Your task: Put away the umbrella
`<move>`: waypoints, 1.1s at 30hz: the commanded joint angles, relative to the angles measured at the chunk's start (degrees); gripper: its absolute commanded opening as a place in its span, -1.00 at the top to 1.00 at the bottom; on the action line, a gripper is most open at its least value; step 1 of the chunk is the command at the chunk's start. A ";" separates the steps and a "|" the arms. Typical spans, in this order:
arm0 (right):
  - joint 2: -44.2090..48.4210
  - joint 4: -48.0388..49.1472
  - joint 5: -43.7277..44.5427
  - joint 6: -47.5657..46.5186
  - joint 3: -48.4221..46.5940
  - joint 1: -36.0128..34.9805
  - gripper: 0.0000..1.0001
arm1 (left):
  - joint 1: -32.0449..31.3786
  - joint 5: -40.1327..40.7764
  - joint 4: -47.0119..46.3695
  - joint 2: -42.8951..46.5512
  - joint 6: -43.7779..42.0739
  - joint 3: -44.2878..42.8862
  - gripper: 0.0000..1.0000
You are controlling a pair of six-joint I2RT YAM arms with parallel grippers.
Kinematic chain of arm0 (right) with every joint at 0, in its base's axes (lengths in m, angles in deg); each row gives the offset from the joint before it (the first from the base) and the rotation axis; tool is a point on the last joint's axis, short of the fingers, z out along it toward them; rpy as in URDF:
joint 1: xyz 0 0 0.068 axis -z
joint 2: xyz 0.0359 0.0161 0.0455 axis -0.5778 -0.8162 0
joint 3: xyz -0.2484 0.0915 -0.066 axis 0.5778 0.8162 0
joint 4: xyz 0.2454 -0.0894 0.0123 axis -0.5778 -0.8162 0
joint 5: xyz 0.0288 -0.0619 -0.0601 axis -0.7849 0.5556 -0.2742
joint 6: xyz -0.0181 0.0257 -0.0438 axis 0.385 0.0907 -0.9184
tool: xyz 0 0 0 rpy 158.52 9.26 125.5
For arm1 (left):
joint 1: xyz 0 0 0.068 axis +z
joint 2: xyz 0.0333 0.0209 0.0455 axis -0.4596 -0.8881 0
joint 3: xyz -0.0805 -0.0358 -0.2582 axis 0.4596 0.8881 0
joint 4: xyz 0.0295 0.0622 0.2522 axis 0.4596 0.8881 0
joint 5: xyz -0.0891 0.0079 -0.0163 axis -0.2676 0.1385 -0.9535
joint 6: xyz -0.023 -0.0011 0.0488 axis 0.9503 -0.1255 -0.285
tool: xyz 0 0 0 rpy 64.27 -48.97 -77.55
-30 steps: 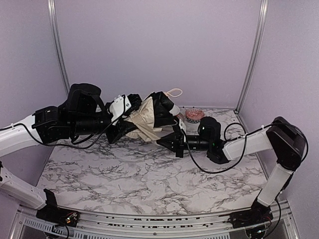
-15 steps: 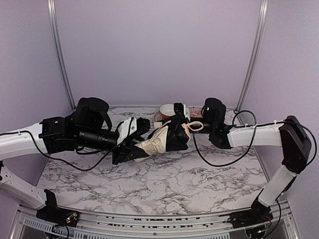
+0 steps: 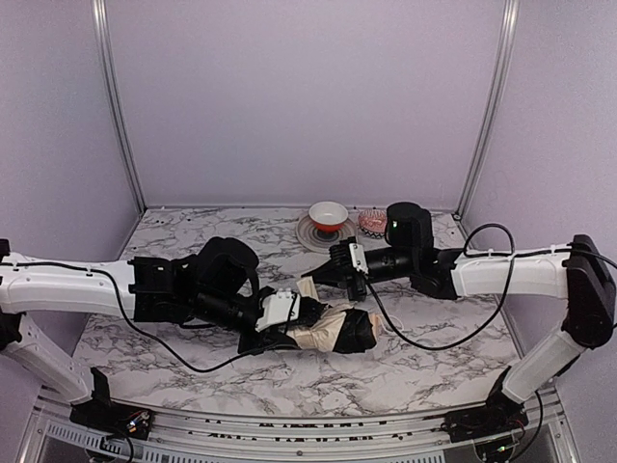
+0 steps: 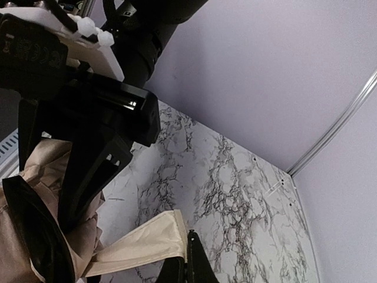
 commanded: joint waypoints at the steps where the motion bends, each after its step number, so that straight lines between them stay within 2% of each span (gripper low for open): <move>1: 5.47 12.66 11.64 -3.94 -0.78 -1.20 1.00 | -4.33 -9.79 16.40 -5.51 -2.97 4.35 1.00; 3: 6.54 17.19 16.15 -4.17 2.67 -3.74 1.00 | -4.00 -8.16 15.05 -5.78 -2.48 5.28 1.00; 7: 6.99 27.88 22.59 1.68 9.82 -10.95 1.00 | -0.86 -8.92 9.47 -7.91 1.02 7.11 1.00; 13: 3.69 34.34 25.90 5.33 19.85 -13.58 1.00 | 4.31 -14.38 3.11 -9.07 4.48 7.09 1.00; 16: 2.16 36.94 24.73 7.64 22.60 -14.87 1.00 | 6.46 -16.33 2.84 -12.51 5.07 5.64 1.00; 20: -0.11 36.80 26.65 5.09 22.27 -19.56 1.00 | 8.33 -20.23 2.85 -17.69 6.77 2.67 1.00; 25: -0.72 36.22 30.52 0.28 23.77 -23.59 1.00 | 11.97 -25.77 0.39 -19.40 8.77 2.33 0.96; 30: -0.32 29.30 29.30 -4.06 21.89 -27.49 1.00 | 14.13 -24.29 -1.44 -21.62 9.08 2.65 0.94; 33: -3.39 30.19 28.53 -5.11 20.76 -28.48 1.00 | 14.14 -23.79 -1.48 -25.07 10.23 0.68 1.00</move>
